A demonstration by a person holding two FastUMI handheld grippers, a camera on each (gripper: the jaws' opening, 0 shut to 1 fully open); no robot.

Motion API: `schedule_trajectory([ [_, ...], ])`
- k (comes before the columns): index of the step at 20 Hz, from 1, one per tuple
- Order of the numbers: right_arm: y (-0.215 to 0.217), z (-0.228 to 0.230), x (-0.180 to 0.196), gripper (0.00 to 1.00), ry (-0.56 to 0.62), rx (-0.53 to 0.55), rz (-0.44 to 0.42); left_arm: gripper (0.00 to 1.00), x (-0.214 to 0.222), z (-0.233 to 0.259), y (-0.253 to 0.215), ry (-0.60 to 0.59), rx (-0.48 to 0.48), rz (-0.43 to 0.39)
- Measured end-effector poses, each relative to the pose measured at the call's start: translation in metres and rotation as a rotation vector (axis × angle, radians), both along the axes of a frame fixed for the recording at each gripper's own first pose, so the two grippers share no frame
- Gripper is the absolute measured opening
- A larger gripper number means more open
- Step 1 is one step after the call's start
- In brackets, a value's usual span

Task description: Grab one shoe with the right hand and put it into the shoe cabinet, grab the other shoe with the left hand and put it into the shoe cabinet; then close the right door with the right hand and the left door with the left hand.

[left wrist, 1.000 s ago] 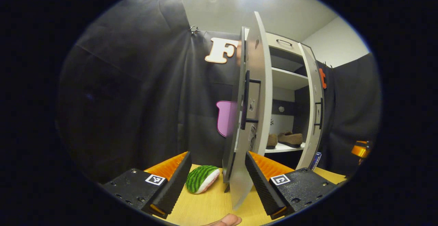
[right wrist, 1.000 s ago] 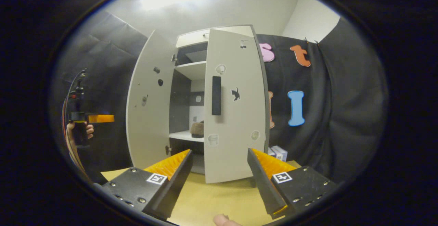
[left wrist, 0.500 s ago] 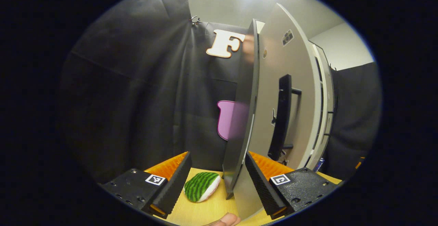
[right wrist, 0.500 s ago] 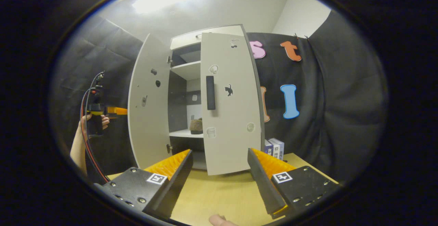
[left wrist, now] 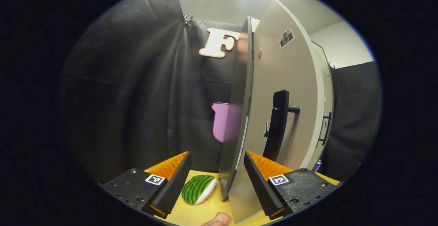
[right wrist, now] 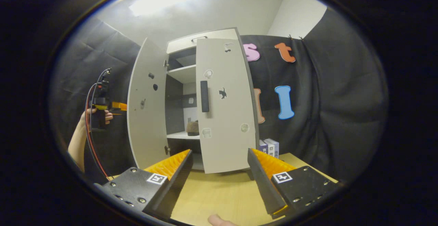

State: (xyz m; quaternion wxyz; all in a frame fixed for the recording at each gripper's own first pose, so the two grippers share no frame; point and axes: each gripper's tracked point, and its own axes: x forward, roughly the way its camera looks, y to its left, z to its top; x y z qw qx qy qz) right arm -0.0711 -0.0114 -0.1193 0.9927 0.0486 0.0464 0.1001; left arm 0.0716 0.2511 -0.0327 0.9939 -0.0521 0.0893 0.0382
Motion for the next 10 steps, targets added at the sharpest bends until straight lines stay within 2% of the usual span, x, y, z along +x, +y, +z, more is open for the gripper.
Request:
schedule_trajectory([
  [2, 0.003, -0.001, -0.001, 0.96, -0.002, 0.003, 0.009, 0.94, -0.003, 0.0, -0.002, 0.026, 0.016, 0.026],
  [10, 0.012, -0.006, 0.0, 0.96, 0.008, 0.003, 0.017, 0.93, -0.003, -0.001, -0.017, 0.046, 0.004, -0.014],
])
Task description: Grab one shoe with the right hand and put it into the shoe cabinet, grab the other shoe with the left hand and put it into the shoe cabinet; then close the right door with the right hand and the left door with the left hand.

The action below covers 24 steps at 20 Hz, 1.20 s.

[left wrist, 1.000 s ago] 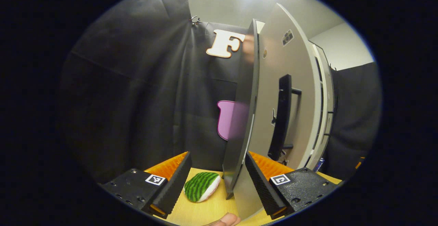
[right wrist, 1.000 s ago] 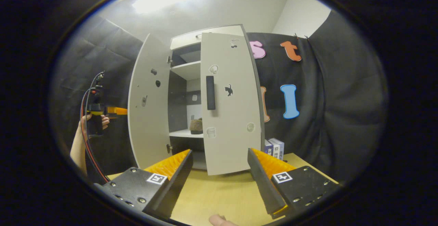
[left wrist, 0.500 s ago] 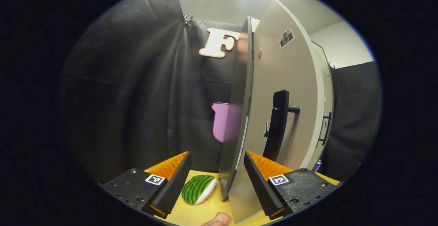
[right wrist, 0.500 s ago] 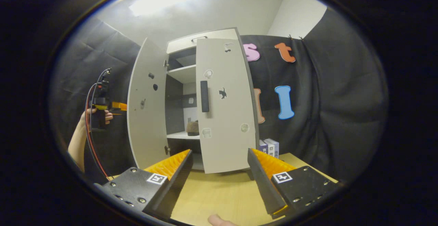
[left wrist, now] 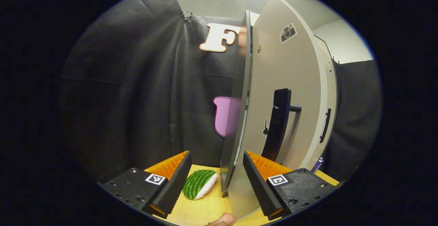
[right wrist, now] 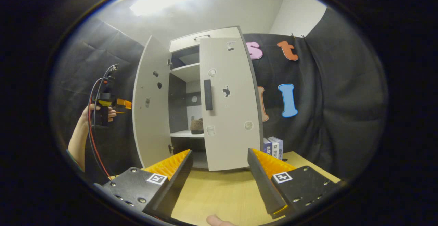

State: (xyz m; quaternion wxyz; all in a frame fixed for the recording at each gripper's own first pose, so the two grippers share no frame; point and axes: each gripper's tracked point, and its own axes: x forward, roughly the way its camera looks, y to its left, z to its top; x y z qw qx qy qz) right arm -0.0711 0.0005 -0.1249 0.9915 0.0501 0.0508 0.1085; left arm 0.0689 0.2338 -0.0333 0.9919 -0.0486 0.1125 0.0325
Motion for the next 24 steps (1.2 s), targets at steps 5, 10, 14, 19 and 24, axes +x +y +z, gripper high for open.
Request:
schedule_trajectory([
  [5, 0.005, -0.006, 0.004, 0.96, 0.01, -0.007, -0.011, 0.93, 0.003, -0.002, -0.013, -0.001, -0.044, -0.035],
  [10, 0.004, -0.009, 0.007, 0.96, 0.019, -0.007, -0.022, 0.93, 0.006, -0.005, -0.032, 0.003, -0.061, -0.066],
  [14, 0.0, -0.009, 0.007, 0.96, 0.015, -0.004, -0.036, 0.93, 0.01, -0.008, -0.048, 0.006, -0.089, -0.086],
  [19, -0.007, -0.01, 0.006, 0.98, 0.014, 0.003, -0.047, 0.94, 0.025, -0.012, -0.053, 0.003, -0.104, -0.049],
  [24, -0.015, -0.007, 0.012, 0.96, 0.017, 0.041, -0.075, 0.93, 0.042, -0.02, -0.064, 0.01, -0.147, -0.056],
])
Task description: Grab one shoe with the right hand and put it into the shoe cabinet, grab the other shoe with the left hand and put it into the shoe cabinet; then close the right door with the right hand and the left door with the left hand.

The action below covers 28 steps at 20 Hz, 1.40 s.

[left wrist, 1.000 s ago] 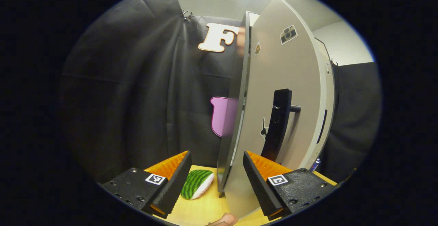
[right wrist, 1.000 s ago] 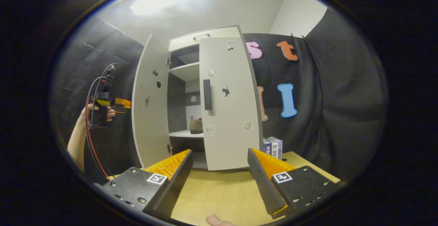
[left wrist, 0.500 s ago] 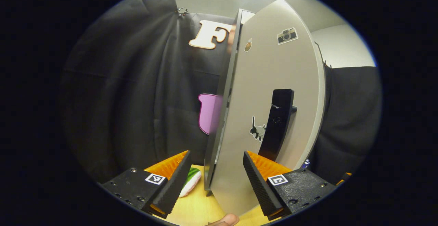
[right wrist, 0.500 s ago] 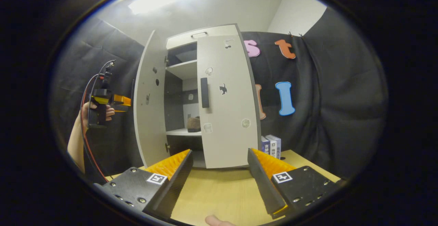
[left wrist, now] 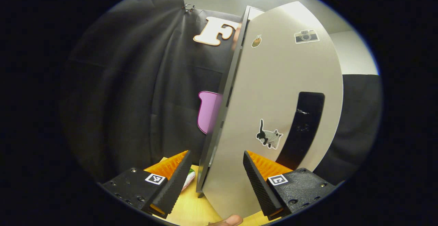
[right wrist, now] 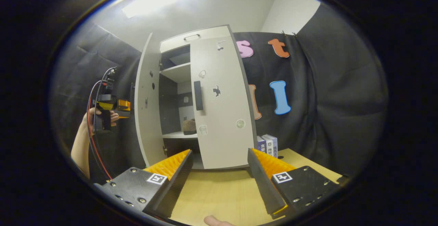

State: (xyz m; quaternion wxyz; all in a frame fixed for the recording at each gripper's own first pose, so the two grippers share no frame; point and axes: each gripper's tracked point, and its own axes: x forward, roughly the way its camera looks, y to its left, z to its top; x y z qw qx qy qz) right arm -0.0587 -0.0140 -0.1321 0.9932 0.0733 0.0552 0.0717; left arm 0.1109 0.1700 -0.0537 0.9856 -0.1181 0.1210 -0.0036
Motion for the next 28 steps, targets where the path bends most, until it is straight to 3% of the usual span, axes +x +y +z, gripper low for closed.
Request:
schedule_trajectory([
  [8, 0.007, -0.002, 0.006, 0.96, 0.007, -0.028, -0.004, 0.94, 0.009, -0.015, -0.057, 0.013, -0.02, -0.096],
  [9, 0.007, -0.002, 0.007, 0.96, 0.008, -0.03, -0.009, 0.89, 0.007, -0.014, -0.063, 0.01, -0.033, -0.109],
  [10, 0.007, -0.002, 0.008, 0.96, 0.01, -0.034, -0.013, 0.95, 0.004, -0.012, -0.067, 0.003, -0.033, -0.115],
  [11, 0.007, -0.003, 0.01, 0.96, 0.012, -0.036, -0.018, 0.91, 0.001, -0.01, -0.068, -0.005, -0.02, -0.111],
  [15, 0.014, -0.006, 0.012, 0.96, 0.011, -0.047, -0.014, 1.0, -0.013, 0.003, -0.06, -0.05, 0.063, -0.073],
  [16, 0.016, -0.005, 0.014, 0.96, 0.007, -0.052, -0.01, 0.96, -0.015, 0.007, -0.062, -0.063, 0.073, -0.071],
  [20, 0.016, -0.01, 0.018, 0.96, 0.031, -0.068, -0.029, 0.96, -0.037, 0.009, -0.067, -0.077, 0.105, -0.065],
  [24, 0.019, 0.0, 0.022, 0.96, 0.019, -0.068, -0.04, 0.96, -0.056, -0.004, -0.068, -0.047, 0.138, -0.043],
  [25, 0.02, 0.001, 0.022, 0.96, 0.017, -0.068, -0.044, 0.92, -0.06, -0.007, -0.069, -0.042, 0.153, -0.04],
  [28, 0.022, 0.005, 0.024, 0.96, 0.011, -0.06, -0.048, 0.96, -0.068, -0.016, -0.081, -0.032, 0.18, -0.057],
])
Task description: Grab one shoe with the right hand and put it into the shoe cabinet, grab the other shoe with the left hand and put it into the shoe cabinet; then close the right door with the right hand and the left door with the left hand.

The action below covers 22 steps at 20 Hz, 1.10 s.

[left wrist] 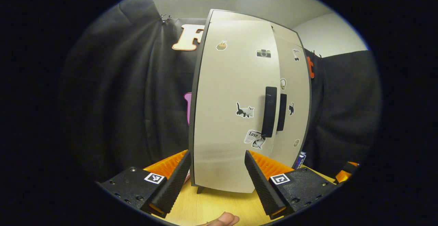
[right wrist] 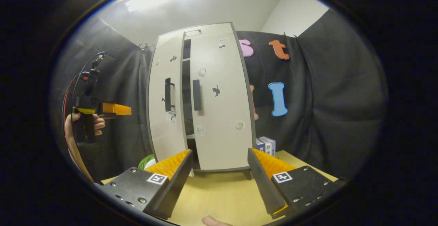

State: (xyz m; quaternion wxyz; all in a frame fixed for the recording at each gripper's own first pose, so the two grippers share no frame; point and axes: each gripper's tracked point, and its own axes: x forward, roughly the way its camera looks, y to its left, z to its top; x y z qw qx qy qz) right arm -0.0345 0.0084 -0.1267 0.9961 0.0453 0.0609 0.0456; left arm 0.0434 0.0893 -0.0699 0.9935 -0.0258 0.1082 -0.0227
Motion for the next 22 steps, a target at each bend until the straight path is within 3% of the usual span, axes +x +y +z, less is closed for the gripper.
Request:
schedule_trajectory([
  [11, -0.008, 0.002, 0.008, 0.96, 0.0, -0.043, -0.032, 0.96, -0.05, -0.015, -0.068, -0.061, 0.028, -0.099],
  [15, -0.011, 0.017, 0.013, 0.96, -0.016, -0.038, -0.03, 0.96, -0.062, -0.016, -0.084, -0.108, 0.046, -0.087],
  [19, -0.023, 0.034, 0.016, 0.94, -0.027, -0.034, -0.063, 0.95, -0.068, -0.029, -0.085, -0.132, 0.027, -0.025],
  [20, -0.027, 0.037, 0.015, 0.96, -0.034, -0.034, -0.072, 0.92, -0.068, -0.035, -0.089, -0.124, 0.021, -0.029],
  [22, -0.028, 0.041, 0.012, 0.96, -0.043, -0.026, -0.074, 0.96, -0.068, -0.042, -0.099, -0.109, 0.014, -0.043],
])
